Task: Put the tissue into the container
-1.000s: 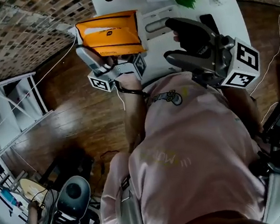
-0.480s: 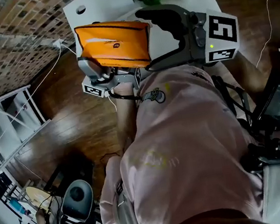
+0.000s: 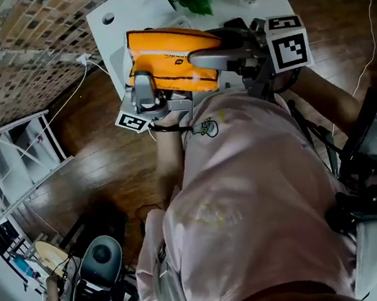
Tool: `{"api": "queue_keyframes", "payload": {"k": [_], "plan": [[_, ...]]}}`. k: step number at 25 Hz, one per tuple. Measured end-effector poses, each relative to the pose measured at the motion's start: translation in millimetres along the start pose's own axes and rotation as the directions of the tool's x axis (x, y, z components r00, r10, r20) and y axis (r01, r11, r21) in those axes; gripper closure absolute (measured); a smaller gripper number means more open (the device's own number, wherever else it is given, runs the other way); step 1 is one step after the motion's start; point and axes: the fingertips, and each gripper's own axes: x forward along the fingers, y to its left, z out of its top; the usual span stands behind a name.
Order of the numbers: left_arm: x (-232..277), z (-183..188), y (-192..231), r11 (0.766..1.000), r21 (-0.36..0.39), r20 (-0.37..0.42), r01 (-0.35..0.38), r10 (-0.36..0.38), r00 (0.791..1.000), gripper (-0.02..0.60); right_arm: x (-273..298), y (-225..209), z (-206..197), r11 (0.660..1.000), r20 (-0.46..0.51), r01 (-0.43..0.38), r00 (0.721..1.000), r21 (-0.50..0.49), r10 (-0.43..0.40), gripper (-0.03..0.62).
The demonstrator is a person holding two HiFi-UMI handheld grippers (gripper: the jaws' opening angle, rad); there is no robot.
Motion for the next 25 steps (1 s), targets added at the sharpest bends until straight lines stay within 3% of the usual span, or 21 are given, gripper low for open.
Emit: {"api": "queue_keyframes", "payload": {"k": [3, 5, 7, 8, 10, 12, 14, 16, 20, 22, 23, 24, 25], "plan": [[-10, -17, 1, 0.996, 0.069, -0.171, -0.062, 0.073, 0.983, 0.118, -18, 1, 7, 0.999, -0.015, -0.036, 0.999, -0.003, 0.036, 0.37], [-25, -7, -4, 0.996, 0.022, -0.212, -0.083, 0.086, 0.973, 0.11, -31, 5, 14, 0.996, -0.026, -0.088, 0.996, -0.007, 0.088, 0.372], [-40, 12, -2, 0.987, -0.031, -0.224, -0.156, 0.145, 0.964, 0.13, -37, 13, 16, 0.989, -0.058, -0.146, 0.988, -0.011, 0.145, 0.372], [-41, 16, 1, 0.978, -0.032, -0.26, -0.206, 0.19, 0.947, 0.137, -38, 16, 16, 0.987, -0.084, -0.159, 0.984, -0.019, 0.157, 0.372], [-33, 8, 5, 0.961, 0.011, -0.397, -0.275, 0.257, 0.881, 0.137, -36, 16, 16, 0.987, -0.143, -0.157, 0.978, -0.045, 0.149, 0.372], [-21, -11, 2, 0.952, 0.045, -0.539, -0.301, 0.277, 0.795, 0.137, -32, 14, 16, 0.986, -0.191, -0.157, 0.971, -0.055, 0.144, 0.372], [-11, -27, 1, 0.943, 0.037, -0.624, -0.33, 0.28, 0.73, 0.173, -32, 12, 15, 0.985, -0.225, -0.161, 0.964, -0.057, 0.145, 0.372], [-5, -35, 2, 0.933, 0.034, -0.672, -0.357, 0.286, 0.683, 0.251, -35, 7, 12, 0.985, -0.264, -0.149, 0.957, -0.084, 0.122, 0.372], [-9, -45, 5, 0.918, 0.066, -0.739, -0.391, 0.308, 0.6, 0.206, -39, 1, 8, 0.984, -0.296, -0.143, 0.949, -0.103, 0.107, 0.372], [-17, -58, 16, 0.9, 0.113, -0.774, -0.421, 0.345, 0.53, 0.208, -36, -3, 2, 0.984, -0.311, -0.136, 0.946, -0.116, 0.094, 0.372], [-24, -65, 24, 0.886, 0.148, -0.788, -0.44, 0.374, 0.488, 0.254, -34, -6, -2, 0.984, -0.32, -0.132, 0.943, -0.118, 0.089, 0.372], [-33, -69, 33, 0.871, 0.173, -0.793, -0.46, 0.4, 0.459, 0.319, -33, -11, -7, 0.985, -0.325, -0.127, 0.942, -0.114, 0.084, 0.372], [-41, -70, 41, 0.857, 0.177, -0.786, -0.484, 0.419, 0.454, 0.322, -33, -17, -11, 0.988, -0.323, -0.118, 0.943, -0.103, 0.079, 0.37]]}}
